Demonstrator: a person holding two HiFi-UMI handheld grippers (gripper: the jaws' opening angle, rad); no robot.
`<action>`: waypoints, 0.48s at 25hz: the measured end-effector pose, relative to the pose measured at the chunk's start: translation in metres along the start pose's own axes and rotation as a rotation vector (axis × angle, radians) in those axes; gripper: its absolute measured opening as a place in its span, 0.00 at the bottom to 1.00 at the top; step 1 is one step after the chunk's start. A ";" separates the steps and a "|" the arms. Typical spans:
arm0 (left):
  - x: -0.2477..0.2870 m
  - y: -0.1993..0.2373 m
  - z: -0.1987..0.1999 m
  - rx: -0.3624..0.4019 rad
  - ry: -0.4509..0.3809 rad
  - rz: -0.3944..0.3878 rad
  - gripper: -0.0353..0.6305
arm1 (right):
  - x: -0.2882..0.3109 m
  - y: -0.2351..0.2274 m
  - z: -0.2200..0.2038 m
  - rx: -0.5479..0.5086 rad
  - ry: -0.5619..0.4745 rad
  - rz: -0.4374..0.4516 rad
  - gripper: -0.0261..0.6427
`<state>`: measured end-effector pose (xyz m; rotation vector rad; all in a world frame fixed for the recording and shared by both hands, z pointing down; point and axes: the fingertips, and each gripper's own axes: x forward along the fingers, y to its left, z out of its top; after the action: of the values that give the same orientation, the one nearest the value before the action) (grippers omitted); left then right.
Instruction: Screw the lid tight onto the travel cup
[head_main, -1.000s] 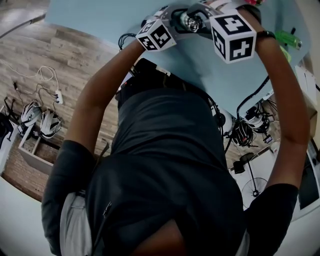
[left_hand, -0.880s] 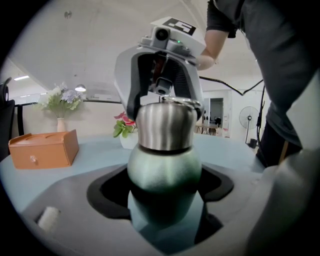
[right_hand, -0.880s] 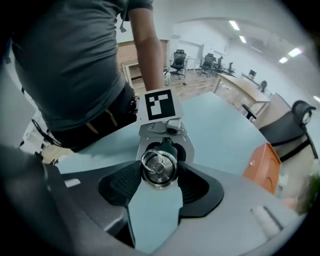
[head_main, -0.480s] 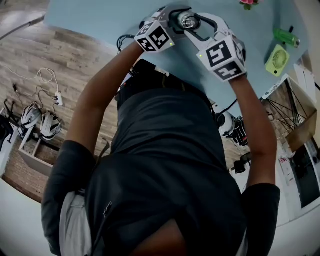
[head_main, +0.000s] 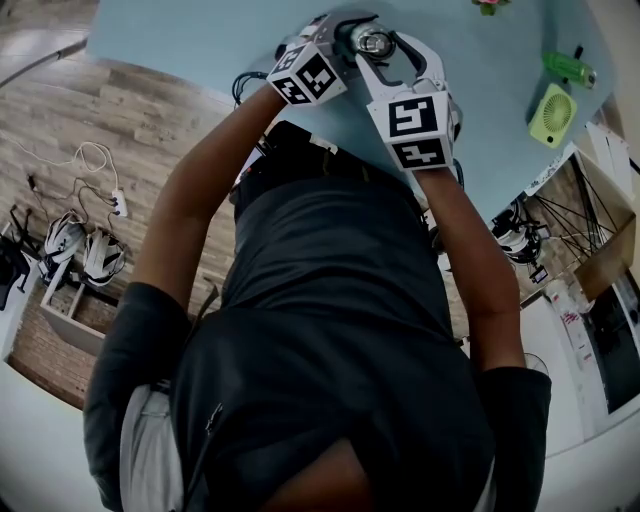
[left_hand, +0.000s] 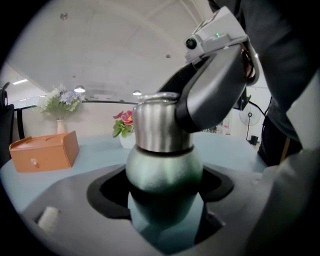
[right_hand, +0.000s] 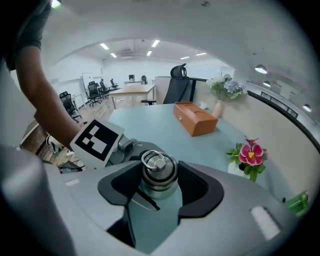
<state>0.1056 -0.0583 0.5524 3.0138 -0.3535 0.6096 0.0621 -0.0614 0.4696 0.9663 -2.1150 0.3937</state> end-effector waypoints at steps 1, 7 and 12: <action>0.000 0.000 0.000 -0.001 -0.001 0.000 0.70 | 0.000 0.000 0.000 -0.001 -0.001 0.002 0.38; 0.001 0.000 0.001 -0.007 -0.004 -0.004 0.70 | 0.000 0.001 -0.001 -0.067 0.040 0.119 0.38; 0.000 0.001 0.000 -0.007 -0.004 -0.004 0.70 | -0.008 0.009 0.008 -0.411 0.091 0.401 0.39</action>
<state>0.1058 -0.0591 0.5523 3.0091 -0.3484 0.6007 0.0542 -0.0558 0.4587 0.2840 -2.1845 0.1790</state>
